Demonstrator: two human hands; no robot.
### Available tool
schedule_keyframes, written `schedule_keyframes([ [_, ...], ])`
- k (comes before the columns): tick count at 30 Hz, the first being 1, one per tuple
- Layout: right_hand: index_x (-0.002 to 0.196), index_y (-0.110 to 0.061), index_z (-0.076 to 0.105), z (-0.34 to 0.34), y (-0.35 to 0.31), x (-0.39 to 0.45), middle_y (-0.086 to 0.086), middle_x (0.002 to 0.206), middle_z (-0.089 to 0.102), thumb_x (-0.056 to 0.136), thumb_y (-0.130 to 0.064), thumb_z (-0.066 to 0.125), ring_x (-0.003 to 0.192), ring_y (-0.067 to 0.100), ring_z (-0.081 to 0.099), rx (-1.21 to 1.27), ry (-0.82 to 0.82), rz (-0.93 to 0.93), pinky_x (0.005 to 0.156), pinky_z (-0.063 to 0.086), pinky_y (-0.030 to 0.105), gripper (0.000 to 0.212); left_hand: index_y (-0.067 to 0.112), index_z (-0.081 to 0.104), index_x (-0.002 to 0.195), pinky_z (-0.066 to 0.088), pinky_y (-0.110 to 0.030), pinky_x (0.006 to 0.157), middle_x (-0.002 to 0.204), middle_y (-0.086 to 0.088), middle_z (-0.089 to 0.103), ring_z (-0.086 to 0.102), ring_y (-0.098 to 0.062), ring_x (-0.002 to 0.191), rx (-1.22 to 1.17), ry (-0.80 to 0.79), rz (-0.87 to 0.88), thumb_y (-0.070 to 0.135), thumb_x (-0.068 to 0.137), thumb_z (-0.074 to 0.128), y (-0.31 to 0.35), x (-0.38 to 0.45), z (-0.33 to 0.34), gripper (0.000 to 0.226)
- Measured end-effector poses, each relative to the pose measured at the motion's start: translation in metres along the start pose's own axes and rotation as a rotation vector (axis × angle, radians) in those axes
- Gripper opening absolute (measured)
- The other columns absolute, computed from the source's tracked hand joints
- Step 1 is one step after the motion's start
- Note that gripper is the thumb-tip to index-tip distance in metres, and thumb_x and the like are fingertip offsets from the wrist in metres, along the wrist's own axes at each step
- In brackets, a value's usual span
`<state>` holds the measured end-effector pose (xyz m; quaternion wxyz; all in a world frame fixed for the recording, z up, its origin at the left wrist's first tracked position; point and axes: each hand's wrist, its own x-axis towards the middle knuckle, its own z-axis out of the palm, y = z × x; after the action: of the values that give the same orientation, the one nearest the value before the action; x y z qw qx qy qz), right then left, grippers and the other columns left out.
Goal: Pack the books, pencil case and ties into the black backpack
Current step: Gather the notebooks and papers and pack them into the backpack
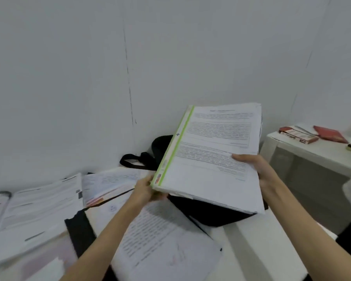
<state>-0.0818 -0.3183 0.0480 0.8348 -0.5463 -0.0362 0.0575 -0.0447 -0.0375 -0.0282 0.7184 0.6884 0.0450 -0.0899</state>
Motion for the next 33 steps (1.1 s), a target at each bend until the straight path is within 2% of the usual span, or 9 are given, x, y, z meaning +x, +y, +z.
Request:
schedule_keyframes([
  [3,0.128,-0.012,0.054,-0.045,-0.022,0.005,0.015,0.127,0.061,0.082,0.004,0.048,0.114,0.038,0.059,0.042,0.040,-0.002,0.087,0.052,0.050,0.049,0.018,0.058,0.107,0.052,-0.022,0.061,0.088,0.000,0.066,0.063,-0.006,0.066,0.429,-0.102,0.211,0.028,0.093,0.057,-0.017,0.008,0.045,0.018],
  [5,0.123,-0.014,0.057,-0.070,-0.033,0.009,0.015,0.127,0.061,0.087,0.006,0.044,0.117,0.039,0.057,0.060,0.029,0.010,0.090,0.048,0.054,0.043,0.024,0.051,0.124,0.048,-0.018,0.082,0.113,0.007,0.058,0.058,-0.004,0.096,0.708,-0.160,0.315,0.051,0.081,0.066,-0.024,0.015,0.072,0.053],
  [8,0.124,-0.015,0.056,-0.095,-0.039,0.015,0.016,0.129,0.059,0.089,0.006,0.042,0.119,0.040,0.054,0.070,0.007,0.013,0.099,0.041,0.060,0.043,0.015,0.031,0.142,0.045,-0.026,0.095,0.126,0.001,0.047,0.050,-0.013,0.113,0.983,-0.091,0.333,0.036,0.081,0.068,-0.033,0.023,0.097,0.074],
  [11,0.130,-0.013,0.052,-0.117,-0.038,0.020,0.016,0.130,0.059,0.084,0.007,0.046,0.119,0.040,0.054,0.101,0.006,0.031,0.095,0.043,0.059,0.051,0.004,0.042,0.133,0.047,-0.020,0.071,0.106,-0.007,0.057,0.054,-0.016,0.091,0.813,0.043,0.101,0.016,0.086,0.065,-0.024,0.038,0.090,0.054],
  [13,0.133,-0.013,0.049,-0.130,-0.036,0.025,0.016,0.130,0.058,0.079,0.006,0.049,0.119,0.040,0.055,0.099,0.011,0.044,0.092,0.046,0.057,0.057,0.000,0.059,0.116,0.048,-0.029,0.079,0.107,-0.013,0.065,0.060,-0.022,0.090,0.583,0.131,-0.031,0.013,0.086,0.067,-0.008,0.050,0.070,0.034],
  [19,0.132,-0.010,0.051,-0.146,-0.022,0.043,0.016,0.127,0.060,0.081,0.010,0.052,0.115,0.040,0.057,0.134,0.074,0.058,0.101,0.041,0.056,0.054,-0.004,0.057,0.118,0.041,-0.032,0.079,0.104,-0.014,0.058,0.054,-0.027,0.095,0.285,0.658,0.142,0.016,0.096,0.051,0.066,0.071,0.038,0.031],
  [25,0.112,-0.001,0.058,-0.110,0.019,0.059,0.008,0.095,0.065,0.078,0.009,0.062,0.081,0.024,0.062,0.138,0.624,-0.025,0.071,0.051,0.034,0.036,0.008,0.052,0.117,0.034,-0.026,0.079,0.105,-0.003,0.054,0.048,-0.017,0.094,0.549,0.583,0.589,0.018,0.099,0.043,0.130,0.057,0.105,0.022],
  [27,0.119,-0.001,0.055,-0.092,0.039,0.069,0.012,0.109,0.065,0.081,0.003,0.063,0.090,0.028,0.062,0.180,0.803,-0.054,0.077,0.051,0.032,0.039,0.011,0.051,0.113,0.035,-0.026,0.076,0.098,-0.001,0.057,0.051,-0.018,0.089,0.654,0.478,0.726,0.020,0.100,0.043,0.137,0.048,0.128,0.018],
  [33,0.144,-0.009,0.023,-0.014,0.094,0.092,0.011,0.132,0.049,0.087,-0.017,0.067,0.119,0.029,0.052,0.171,0.728,-0.076,0.102,0.041,0.035,0.073,0.017,0.050,0.109,0.046,-0.036,0.067,0.082,-0.009,0.063,0.059,-0.023,0.072,0.847,0.291,0.879,0.022,0.099,0.044,0.147,0.039,0.152,0.013],
])
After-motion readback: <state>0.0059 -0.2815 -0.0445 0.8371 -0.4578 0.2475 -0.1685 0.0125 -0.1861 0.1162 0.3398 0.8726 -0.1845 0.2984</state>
